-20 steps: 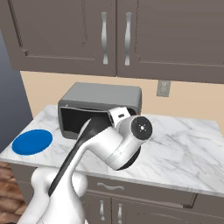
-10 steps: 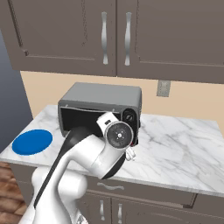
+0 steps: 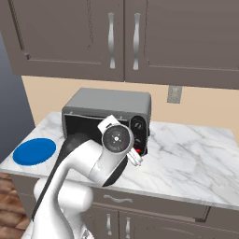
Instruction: Pull the toaster oven rack outwards. Pick up the baguette from the plate and place it on the toaster oven rack. Close the toaster oven door fully and set the temperature to the lowest setting.
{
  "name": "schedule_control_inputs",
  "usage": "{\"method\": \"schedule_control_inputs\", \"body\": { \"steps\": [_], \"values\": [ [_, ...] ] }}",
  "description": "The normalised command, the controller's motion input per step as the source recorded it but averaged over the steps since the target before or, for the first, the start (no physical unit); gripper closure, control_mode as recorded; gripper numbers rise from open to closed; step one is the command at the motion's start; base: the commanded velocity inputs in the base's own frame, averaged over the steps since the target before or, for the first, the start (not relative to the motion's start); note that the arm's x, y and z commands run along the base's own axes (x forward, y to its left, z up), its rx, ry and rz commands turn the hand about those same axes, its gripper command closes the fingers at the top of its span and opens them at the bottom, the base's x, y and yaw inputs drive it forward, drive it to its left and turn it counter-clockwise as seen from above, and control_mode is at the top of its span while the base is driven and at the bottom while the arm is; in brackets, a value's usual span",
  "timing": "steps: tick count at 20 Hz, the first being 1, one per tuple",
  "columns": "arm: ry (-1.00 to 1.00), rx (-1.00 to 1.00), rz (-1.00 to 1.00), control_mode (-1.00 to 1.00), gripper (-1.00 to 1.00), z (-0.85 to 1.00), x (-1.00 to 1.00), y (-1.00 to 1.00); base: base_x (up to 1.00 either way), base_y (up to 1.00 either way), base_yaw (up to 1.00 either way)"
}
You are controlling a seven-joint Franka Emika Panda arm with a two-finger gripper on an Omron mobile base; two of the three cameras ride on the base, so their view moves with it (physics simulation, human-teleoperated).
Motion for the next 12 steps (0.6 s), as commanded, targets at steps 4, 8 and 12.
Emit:
{"method": "schedule_control_inputs", "body": {
  "steps": [4,8,12],
  "values": [
    [0.01,0.00,0.00,-1.00,1.00,0.17,0.06,0.00,0.00,0.00,0.00],
    [0.03,0.00,0.00,-1.00,1.00,0.04,0.16,0.00,0.00,0.00,0.00],
    [0.00,0.00,0.00,-1.00,1.00,0.00,0.13,0.00,0.00,0.00,0.00]
  ]
}}
